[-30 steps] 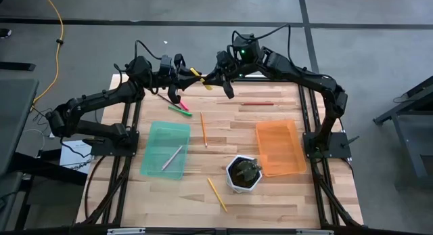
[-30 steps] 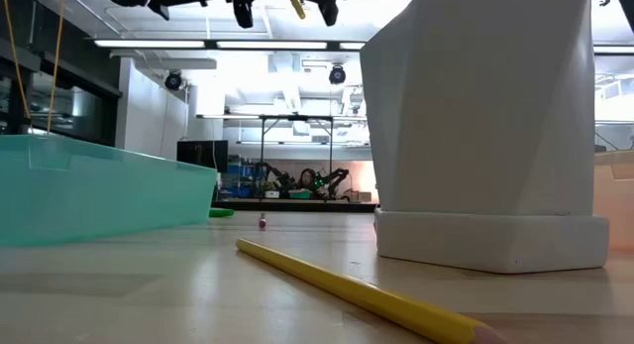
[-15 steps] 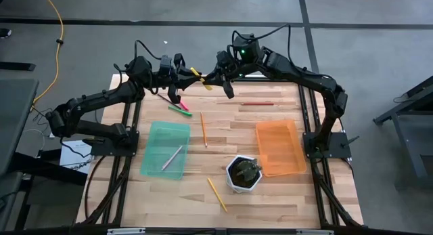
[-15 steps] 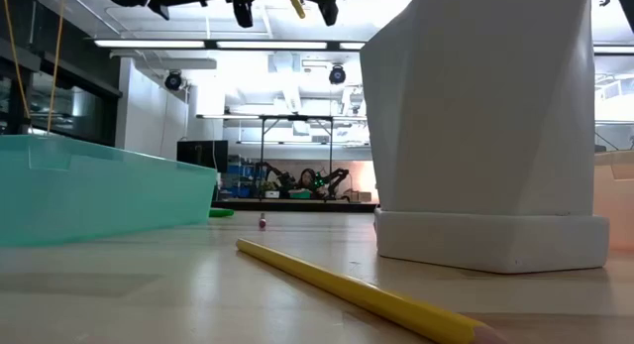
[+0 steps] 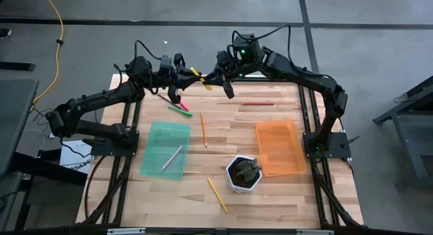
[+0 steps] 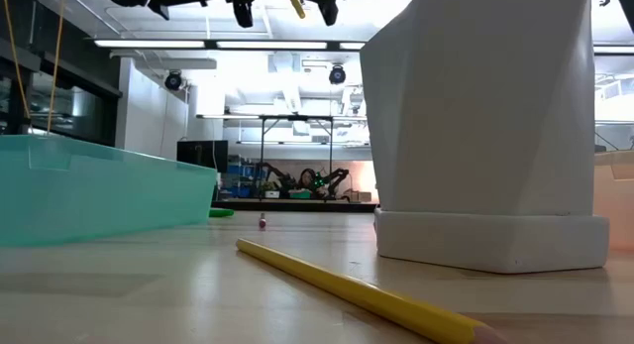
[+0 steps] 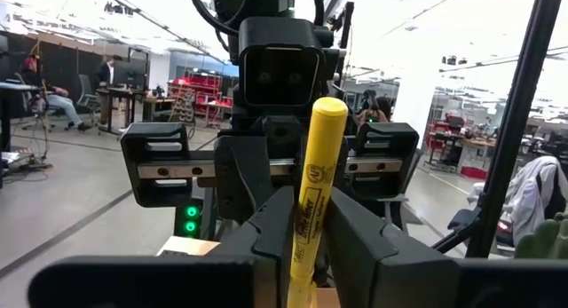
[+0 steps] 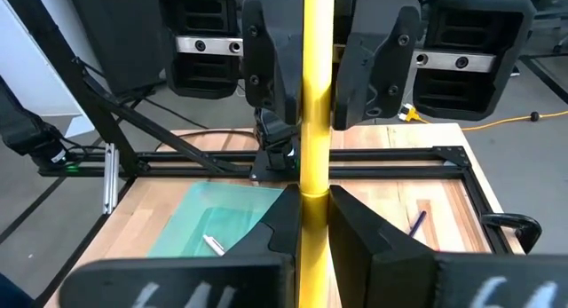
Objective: Sort pens & pencils
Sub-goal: Put the yellow pen into the green bin
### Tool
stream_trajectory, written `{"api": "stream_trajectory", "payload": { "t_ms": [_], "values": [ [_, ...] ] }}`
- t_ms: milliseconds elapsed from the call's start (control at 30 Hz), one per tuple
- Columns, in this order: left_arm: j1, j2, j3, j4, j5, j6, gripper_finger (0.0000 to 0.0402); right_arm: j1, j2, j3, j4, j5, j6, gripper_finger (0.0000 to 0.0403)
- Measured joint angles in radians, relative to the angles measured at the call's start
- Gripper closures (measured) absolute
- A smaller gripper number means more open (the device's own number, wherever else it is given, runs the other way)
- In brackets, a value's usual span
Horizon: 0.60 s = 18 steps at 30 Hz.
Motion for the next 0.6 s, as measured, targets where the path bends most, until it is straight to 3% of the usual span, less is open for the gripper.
{"api": "stream_trajectory", "payload": {
  "t_ms": [267,600],
  "values": [
    [0.000,0.000,0.000,0.000,0.000,0.001,0.0373,0.000,0.000,0.000,0.000,0.000,0.001,0.0382],
    [0.000,0.000,0.000,0.000,0.000,0.000,0.0353,0.000,0.000,0.000,0.000,0.000,0.000,0.0382]
  ]
}}
